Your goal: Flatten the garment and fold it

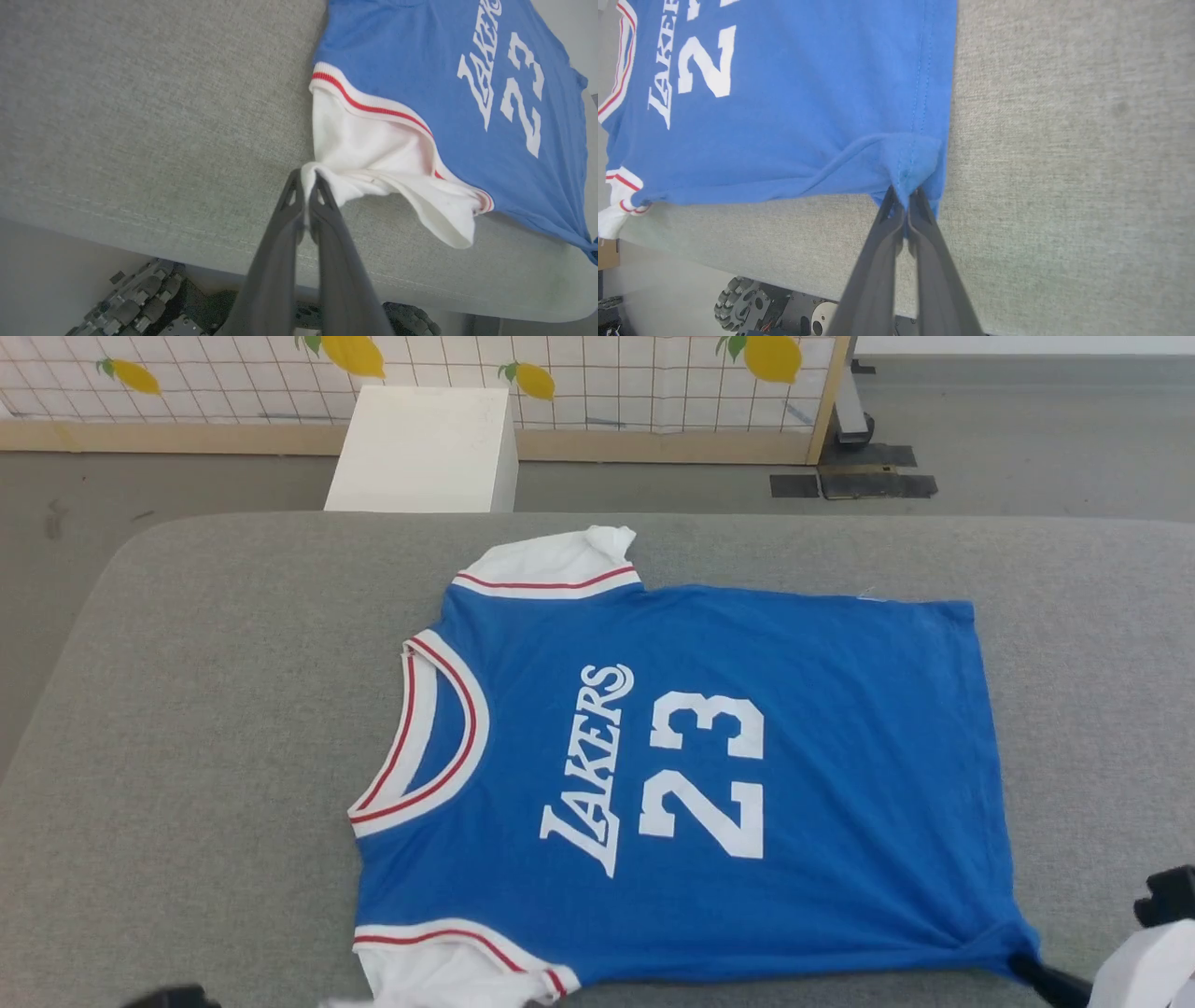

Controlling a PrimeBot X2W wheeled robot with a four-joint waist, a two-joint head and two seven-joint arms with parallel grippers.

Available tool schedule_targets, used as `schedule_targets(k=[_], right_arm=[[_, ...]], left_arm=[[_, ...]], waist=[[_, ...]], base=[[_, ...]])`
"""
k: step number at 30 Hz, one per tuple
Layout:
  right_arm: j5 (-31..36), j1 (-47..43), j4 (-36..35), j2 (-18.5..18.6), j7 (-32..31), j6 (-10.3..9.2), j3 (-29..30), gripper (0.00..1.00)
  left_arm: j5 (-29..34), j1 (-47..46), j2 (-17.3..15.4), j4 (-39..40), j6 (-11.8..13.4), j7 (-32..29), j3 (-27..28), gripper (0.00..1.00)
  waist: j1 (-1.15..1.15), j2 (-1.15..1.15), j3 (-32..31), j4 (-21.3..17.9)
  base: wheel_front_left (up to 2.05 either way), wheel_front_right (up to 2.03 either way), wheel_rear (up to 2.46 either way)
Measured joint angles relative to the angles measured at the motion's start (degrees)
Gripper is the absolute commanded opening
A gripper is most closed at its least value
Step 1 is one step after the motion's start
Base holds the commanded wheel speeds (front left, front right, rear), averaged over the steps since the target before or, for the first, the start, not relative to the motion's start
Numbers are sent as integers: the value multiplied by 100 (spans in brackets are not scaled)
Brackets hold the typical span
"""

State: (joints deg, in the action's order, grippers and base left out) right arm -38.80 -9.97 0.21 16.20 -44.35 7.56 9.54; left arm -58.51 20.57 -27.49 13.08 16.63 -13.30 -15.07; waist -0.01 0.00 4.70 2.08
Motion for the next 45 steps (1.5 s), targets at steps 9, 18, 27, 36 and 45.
schedule_targets(k=[9,18,27,36,45], right_arm=[[112,661,-205,82,-105,0,30,0],[347,1519,-216,145,-520,0,-68,0],[668,2250,-111,179,-1068,0,-157,0],[916,2673,97,90,-1685,0,-421,0],[945,2811,69,70,-1942,2,-407,100]], left_arm=[[682,-1233,-409,32,-366,71,-115,0],[978,-2794,-602,-463,-769,-389,-364,0],[1111,-4336,-544,-1324,-1179,-789,-661,0],[1206,-5128,-238,-2516,-1323,-1017,-924,0],[1083,-5307,-55,-3076,-1413,-1056,-961,100]], waist=[[0,0,171,-22],[0,0,567,-97],[1,0,1137,-144],[2,0,1700,-202],[1,0,1872,-250]], base=[[0,0,0],[0,0,0],[0,0,0],[0,0,0],[0,0,0]])
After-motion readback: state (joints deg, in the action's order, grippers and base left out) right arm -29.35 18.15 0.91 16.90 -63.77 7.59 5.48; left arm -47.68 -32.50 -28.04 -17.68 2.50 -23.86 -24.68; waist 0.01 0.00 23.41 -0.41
